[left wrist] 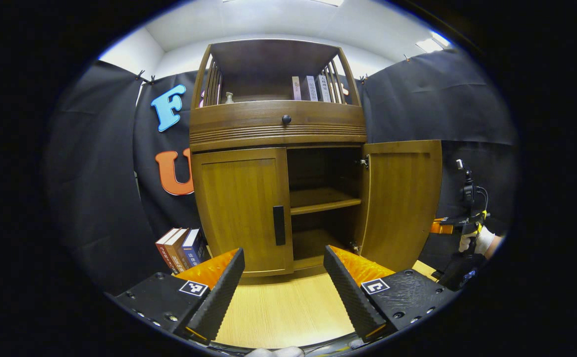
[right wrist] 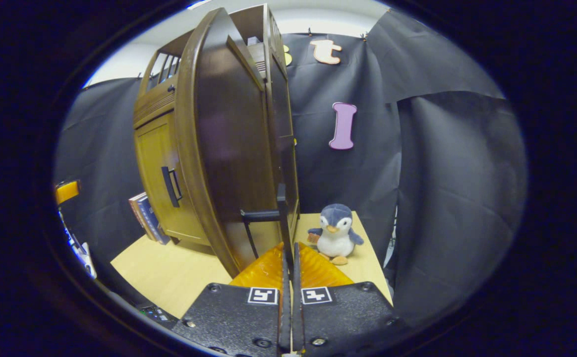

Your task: Open the right door of the double-door shoe cabinet with the right hand, and open the left door with the left hand.

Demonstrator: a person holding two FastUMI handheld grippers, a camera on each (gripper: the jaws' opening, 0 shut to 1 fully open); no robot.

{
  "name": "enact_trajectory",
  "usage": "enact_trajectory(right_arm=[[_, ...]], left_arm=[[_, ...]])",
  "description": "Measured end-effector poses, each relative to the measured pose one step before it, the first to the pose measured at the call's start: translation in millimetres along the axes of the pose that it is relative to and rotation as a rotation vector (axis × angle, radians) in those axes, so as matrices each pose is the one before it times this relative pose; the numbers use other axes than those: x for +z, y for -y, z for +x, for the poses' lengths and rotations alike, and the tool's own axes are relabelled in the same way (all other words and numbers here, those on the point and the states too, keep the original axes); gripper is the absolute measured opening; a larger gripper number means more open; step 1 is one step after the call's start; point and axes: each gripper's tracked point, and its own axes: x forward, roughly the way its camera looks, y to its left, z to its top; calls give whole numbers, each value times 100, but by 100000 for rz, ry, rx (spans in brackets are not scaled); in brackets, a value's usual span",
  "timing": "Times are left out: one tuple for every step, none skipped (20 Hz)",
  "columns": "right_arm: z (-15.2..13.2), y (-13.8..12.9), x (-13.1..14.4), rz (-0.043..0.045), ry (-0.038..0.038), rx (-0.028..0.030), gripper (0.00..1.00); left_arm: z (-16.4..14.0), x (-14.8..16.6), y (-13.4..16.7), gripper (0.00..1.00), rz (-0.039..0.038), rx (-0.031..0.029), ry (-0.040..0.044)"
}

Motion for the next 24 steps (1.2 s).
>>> enact_trajectory(right_arm=[[28,-25,-88,1715,-206,2306,5],[89,-131,2,1544,-2,1826,5],[3,129,26,512,223,805,5],[-11,62,44,491,-23,433,5],[-137,-76,-222,731,-555,440,6],[-270,83,-252,130,-950,-652,6],[-446,381,-167,-1063,-301,-1345,9],[-725,430,-18,-910,83,-2315,7],[-706,372,-222,-355,415,-2195,32],[-928,625,101,663,697,-3719,34],[-1019,775,292,673,1676,-4919,50],[-1276,545,642,-66,2568,-4271,65],[-1568,422,787,-506,2889,-4064,72],[-1385,-15,800,-433,2360,-2514,76],[-1272,-588,892,-581,2123,-746,87],[-1070,-835,1132,-922,1884,12,92],[-844,-786,1042,-1146,2451,-567,97],[-621,-599,1136,475,2135,-2730,100],[-551,-731,756,858,979,-2380,100],[-448,-1243,733,1415,946,-1293,100],[-351,-1365,737,1955,1622,-661,100],[-373,-1704,781,1717,1475,1072,100],[-150,-1769,190,621,814,1479,99],[-16,-1505,-131,-321,-334,957,99]], left_arm=[[-10,-78,-51,96,-25,409,-119],[123,-47,-30,96,-362,216,-361],[69,79,170,96,-546,-244,-6],[67,77,66,96,-411,-144,88],[15,181,43,96,-77,-183,219],[6,132,56,96,176,-48,323],[-37,61,-25,96,203,-99,311],[-58,-81,-70,96,71,0,99],[13,-91,-63,96,-64,-208,355],[-21,31,-175,96,-98,163,667],[11,-224,-211,96,-117,229,59],[127,-360,-299,96,-353,51,-675],[110,-322,-212,96,-738,24,-581],[147,-162,-80,96,-938,-470,-401],[126,-82,-109,96,-842,-203,-171],[133,-16,-188,96,-489,-78,-174],[154,56,-205,96,-141,-163,60],[230,169,-288,96,50,177,792],[231,295,-183,96,-21,45,978],[286,122,-147,96,-64,69,591],[257,40,-273,96,-182,238,280],[13,78,-61,96,-360,48,300],[224,106,-252,96,-286,140,455],[226,-7,-319,96,28,279,482]])
